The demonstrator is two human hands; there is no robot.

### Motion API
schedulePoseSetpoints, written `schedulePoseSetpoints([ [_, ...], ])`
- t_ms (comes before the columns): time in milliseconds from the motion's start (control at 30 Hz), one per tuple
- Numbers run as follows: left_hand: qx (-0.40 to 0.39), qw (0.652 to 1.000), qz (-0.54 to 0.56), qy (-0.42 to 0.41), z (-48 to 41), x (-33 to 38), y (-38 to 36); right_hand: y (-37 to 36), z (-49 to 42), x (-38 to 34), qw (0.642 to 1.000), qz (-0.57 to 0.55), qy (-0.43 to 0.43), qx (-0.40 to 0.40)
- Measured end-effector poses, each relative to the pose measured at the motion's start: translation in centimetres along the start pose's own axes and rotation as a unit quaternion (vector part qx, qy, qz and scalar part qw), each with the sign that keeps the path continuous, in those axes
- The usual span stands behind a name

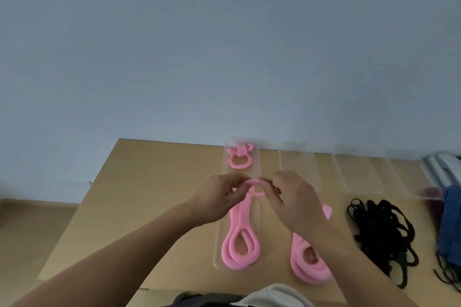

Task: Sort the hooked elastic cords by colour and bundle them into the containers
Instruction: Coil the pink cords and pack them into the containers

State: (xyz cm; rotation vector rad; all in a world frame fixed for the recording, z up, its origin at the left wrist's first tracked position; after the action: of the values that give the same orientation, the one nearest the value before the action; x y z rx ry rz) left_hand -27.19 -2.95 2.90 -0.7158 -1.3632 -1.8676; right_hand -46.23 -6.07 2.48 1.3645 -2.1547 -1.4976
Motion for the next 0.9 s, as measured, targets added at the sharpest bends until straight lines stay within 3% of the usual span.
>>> schedulePoseSetpoints([
  [233, -0.018, 0.984, 0.175, -0.024, 0.6, 4.0, 2.4, 3.8, -3.2, -0.5, 0.997, -0.013, -0.001, 0.077],
  [367, -0.081, 0.958, 0.274, 0.036, 1.1, 4.8, 3.1, 4.1, -3.9, -1.5, 0.994, 0.007, 0.000, 0.111],
  [533, -0.130, 0.942, 0.297, 0.082, 1.4, 4.4, 3.6, 3.0, -3.4, -2.2, 0.988, -0.003, 0.048, 0.147],
  [667, -0.180, 0.928, 0.317, 0.076, 1.7, 3.9, 4.1, 2.7, -2.7, -2.3, 0.984, -0.092, 0.051, 0.143],
  [800, -0.198, 0.926, 0.315, 0.063, 2.1, 3.8, 4.3, 3.6, -2.7, -3.2, 0.943, -0.313, -0.071, 0.084],
  [900, -0.204, 0.929, 0.306, 0.042, 2.4, 3.9, 4.4, 4.1, -2.9, -3.2, 0.914, -0.383, -0.128, 0.026],
])
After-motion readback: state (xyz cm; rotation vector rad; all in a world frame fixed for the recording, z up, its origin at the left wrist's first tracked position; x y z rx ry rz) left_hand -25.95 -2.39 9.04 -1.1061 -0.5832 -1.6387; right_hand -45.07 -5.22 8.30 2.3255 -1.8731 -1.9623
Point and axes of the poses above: each hand's wrist, its own z-axis away from the middle knuckle, its own y-axis out of the back of the hand, x = y × z, the point moved 1 cm from there along -z, towards the middle knuckle, and after that the axes turned 14 degrees about y, right-handed, at the moved point
